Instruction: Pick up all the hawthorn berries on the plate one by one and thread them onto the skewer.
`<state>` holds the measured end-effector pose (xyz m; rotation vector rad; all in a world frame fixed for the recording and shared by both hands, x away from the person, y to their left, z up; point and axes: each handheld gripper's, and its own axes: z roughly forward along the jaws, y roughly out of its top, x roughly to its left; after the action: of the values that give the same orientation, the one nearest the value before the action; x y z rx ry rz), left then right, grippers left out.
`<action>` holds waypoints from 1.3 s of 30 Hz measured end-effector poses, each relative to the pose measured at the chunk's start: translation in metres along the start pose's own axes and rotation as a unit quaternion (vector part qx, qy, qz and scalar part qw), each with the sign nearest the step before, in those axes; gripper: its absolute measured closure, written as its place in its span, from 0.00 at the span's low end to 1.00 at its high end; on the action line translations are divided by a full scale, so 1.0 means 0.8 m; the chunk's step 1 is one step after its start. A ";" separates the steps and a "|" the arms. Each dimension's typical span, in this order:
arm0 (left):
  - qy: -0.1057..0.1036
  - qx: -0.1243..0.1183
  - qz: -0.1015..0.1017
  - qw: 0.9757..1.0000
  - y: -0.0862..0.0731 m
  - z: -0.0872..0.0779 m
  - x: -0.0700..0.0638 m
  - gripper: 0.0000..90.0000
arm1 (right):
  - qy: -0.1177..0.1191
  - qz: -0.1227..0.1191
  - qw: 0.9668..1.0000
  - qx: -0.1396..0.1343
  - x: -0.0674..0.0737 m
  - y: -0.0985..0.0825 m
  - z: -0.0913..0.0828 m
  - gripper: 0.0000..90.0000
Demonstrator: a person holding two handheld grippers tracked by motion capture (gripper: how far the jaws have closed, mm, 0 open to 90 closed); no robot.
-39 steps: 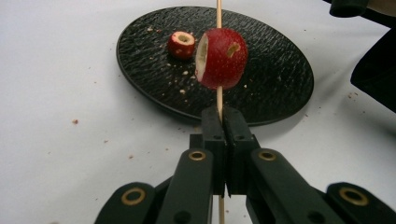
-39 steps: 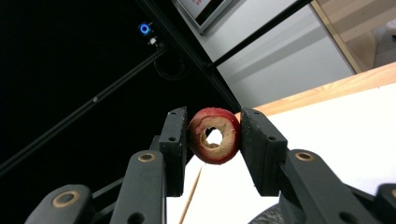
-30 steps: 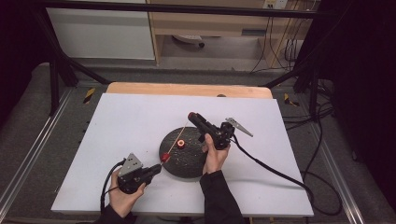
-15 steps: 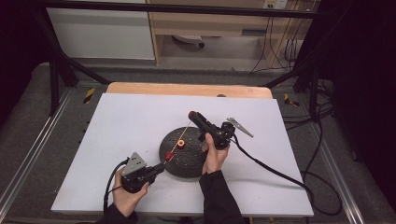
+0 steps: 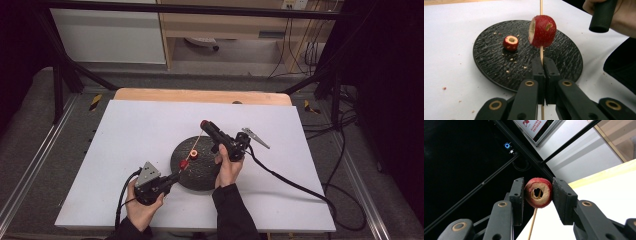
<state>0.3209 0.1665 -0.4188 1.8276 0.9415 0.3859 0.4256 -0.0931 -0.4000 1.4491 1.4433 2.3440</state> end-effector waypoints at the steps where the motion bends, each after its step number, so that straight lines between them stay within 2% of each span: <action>1: 0.002 0.000 -0.001 1.000 0.001 0.001 -0.001 0.99 | 0.001 0.002 1.000 0.000 0.000 0.000 0.000 0.70; 7: 0.001 0.004 -0.008 1.000 0.002 0.008 -0.004 0.99 | 0.001 0.003 1.000 -0.001 0.001 0.001 -0.001 0.70; 15: 0.014 0.002 -0.008 1.000 0.001 0.004 -0.005 0.99 | 0.003 0.007 1.000 -0.001 0.001 0.002 -0.001 0.71; 18: 0.019 0.003 -0.013 1.000 0.000 0.006 -0.007 0.99 | 0.004 0.004 1.000 -0.003 0.000 0.001 0.000 0.71; 22: 0.014 0.002 -0.022 1.000 0.001 0.007 -0.010 0.99 | 0.002 -0.002 1.000 -0.002 -0.001 -0.001 0.000 0.71; 26: 0.024 -0.005 -0.013 1.000 -0.001 0.007 -0.014 0.99 | 0.005 0.007 1.000 0.004 0.000 0.002 -0.001 0.71; 31: 0.027 -0.007 -0.012 1.000 -0.005 0.008 -0.019 0.99 | 0.003 0.023 1.000 -0.008 0.001 0.002 -0.001 0.71; 36: 0.027 0.004 -0.015 1.000 -0.007 0.012 -0.017 0.99 | 0.005 0.026 1.000 -0.007 0.000 0.001 -0.001 0.71; 39: 0.026 0.001 -0.018 0.999 -0.006 0.009 -0.017 0.99 | 0.000 0.021 1.000 0.000 0.000 0.000 -0.001 0.71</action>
<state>0.3150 0.1527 -0.4245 1.8080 1.0105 0.4115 0.4256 -0.0937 -0.4001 1.4941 1.4274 2.3690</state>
